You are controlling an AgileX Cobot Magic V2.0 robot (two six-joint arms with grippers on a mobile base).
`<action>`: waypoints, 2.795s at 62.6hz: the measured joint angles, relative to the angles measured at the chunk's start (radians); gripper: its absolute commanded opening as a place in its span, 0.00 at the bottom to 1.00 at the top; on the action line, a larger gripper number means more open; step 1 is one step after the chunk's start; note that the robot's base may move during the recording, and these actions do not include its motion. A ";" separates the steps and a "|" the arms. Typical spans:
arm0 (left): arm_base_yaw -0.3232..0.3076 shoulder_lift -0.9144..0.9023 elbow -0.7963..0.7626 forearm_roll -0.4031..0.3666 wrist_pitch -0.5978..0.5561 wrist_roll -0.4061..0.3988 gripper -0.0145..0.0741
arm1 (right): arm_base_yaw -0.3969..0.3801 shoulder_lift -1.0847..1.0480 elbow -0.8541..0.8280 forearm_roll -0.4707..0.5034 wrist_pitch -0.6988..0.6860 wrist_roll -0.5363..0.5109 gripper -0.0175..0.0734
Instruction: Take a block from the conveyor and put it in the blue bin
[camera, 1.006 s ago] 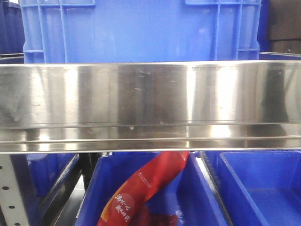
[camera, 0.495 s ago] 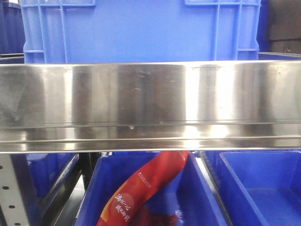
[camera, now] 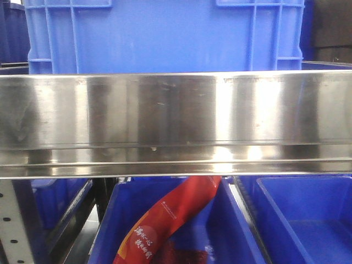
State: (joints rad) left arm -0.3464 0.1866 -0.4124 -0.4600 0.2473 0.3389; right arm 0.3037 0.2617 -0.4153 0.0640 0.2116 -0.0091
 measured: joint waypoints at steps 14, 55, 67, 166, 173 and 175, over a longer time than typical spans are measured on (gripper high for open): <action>0.000 -0.064 0.000 0.000 -0.009 0.000 0.04 | 0.000 0.000 0.000 0.000 -0.008 0.002 0.01; 0.000 -0.066 0.000 0.000 -0.013 0.000 0.04 | -0.286 -0.137 0.380 0.000 -0.363 0.000 0.01; 0.000 -0.066 0.000 0.000 -0.015 0.000 0.04 | -0.288 -0.251 0.416 0.000 -0.229 -0.004 0.01; 0.287 -0.130 0.216 0.415 -0.214 -0.261 0.04 | -0.288 -0.257 0.416 0.000 -0.203 -0.006 0.01; 0.359 -0.171 0.262 0.460 -0.201 -0.279 0.04 | -0.288 -0.257 0.416 0.000 -0.203 -0.006 0.01; 0.370 -0.178 0.285 0.460 -0.209 -0.281 0.04 | -0.288 -0.257 0.416 0.000 -0.203 -0.006 0.01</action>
State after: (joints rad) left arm 0.0240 0.0084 -0.1276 0.0000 0.0381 0.0577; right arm 0.0162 0.0043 0.0006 0.0640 0.0087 -0.0149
